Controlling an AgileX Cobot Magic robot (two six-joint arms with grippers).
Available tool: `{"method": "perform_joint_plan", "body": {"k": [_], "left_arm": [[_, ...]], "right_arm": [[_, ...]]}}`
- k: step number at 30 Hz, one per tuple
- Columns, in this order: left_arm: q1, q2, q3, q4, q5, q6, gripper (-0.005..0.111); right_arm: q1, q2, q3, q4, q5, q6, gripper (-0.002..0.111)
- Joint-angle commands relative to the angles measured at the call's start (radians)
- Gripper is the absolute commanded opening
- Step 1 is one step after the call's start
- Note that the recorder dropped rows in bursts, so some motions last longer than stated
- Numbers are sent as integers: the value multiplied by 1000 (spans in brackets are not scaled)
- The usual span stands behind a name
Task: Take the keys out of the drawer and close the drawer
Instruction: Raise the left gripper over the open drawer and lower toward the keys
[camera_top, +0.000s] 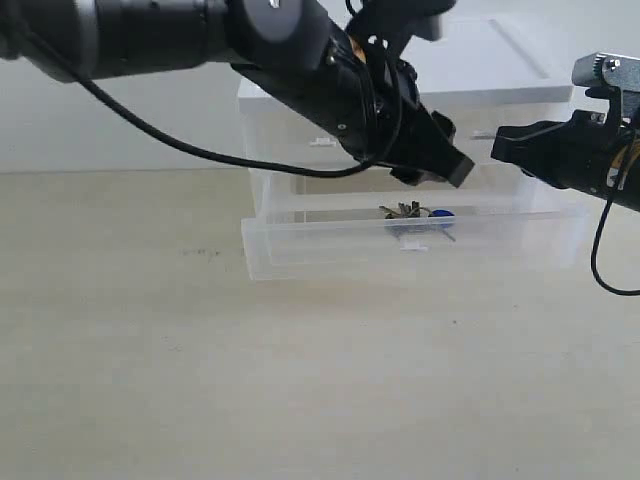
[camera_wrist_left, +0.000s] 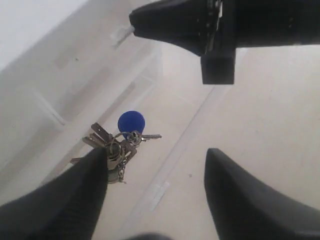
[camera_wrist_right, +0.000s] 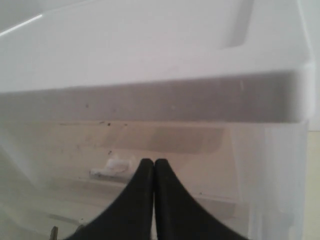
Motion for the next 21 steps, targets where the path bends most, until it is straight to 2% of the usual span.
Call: {"method": "perform_joint_plan", "body": {"k": [1,5,10,14,21], "left_arm": [[2,71,-23,14,-100,-34,53],[2,118,-31,24,-184,-58,53],[27,152,-40,24,-201,-88,53],[61,169,-100,37,-66,-132,52],[59,174,-197,114,95,-200,52]], "right_arm": [[-4,7,-23,62,20,2,0],[-4,7,-23,62,20,2,0],[-4,7,-23,62,20,2,0],[-4,7,-23,62,20,2,0],[-4,7,-23,62,18,2,0]]}}
